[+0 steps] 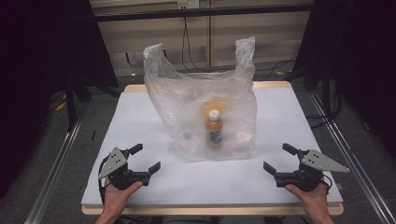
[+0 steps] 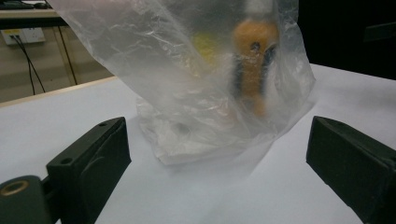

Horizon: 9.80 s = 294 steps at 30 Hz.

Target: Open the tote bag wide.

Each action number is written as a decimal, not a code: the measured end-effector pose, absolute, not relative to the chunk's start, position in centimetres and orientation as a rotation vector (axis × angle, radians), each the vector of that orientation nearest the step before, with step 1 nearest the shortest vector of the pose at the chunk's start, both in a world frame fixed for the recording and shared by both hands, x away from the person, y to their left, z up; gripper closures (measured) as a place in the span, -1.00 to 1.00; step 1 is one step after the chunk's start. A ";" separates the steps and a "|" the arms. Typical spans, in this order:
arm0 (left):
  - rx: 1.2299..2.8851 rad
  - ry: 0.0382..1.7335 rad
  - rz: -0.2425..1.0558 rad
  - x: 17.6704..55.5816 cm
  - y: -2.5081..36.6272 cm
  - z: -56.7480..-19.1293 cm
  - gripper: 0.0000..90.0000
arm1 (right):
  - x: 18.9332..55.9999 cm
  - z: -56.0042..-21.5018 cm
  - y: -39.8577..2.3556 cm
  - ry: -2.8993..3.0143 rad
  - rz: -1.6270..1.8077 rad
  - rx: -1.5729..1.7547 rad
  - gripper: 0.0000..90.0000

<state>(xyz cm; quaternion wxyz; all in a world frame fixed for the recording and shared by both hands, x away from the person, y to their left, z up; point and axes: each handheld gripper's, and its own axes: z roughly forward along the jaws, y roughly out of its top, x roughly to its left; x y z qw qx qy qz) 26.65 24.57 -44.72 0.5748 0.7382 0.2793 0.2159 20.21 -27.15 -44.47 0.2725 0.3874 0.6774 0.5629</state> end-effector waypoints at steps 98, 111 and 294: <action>1.947 0.525 0.127 33.9 19.2 -39.2 1.00 | 30.0 -36.8 -21.1 2.282 1.696 0.863 1.00; 1.926 0.522 0.142 36.0 18.4 -37.6 1.00 | 31.5 -33.8 -19.0 2.277 1.711 0.773 1.00; 2.096 0.525 0.040 34.1 15.8 -45.7 1.00 | 31.1 -45.7 -21.8 2.321 1.388 1.119 1.00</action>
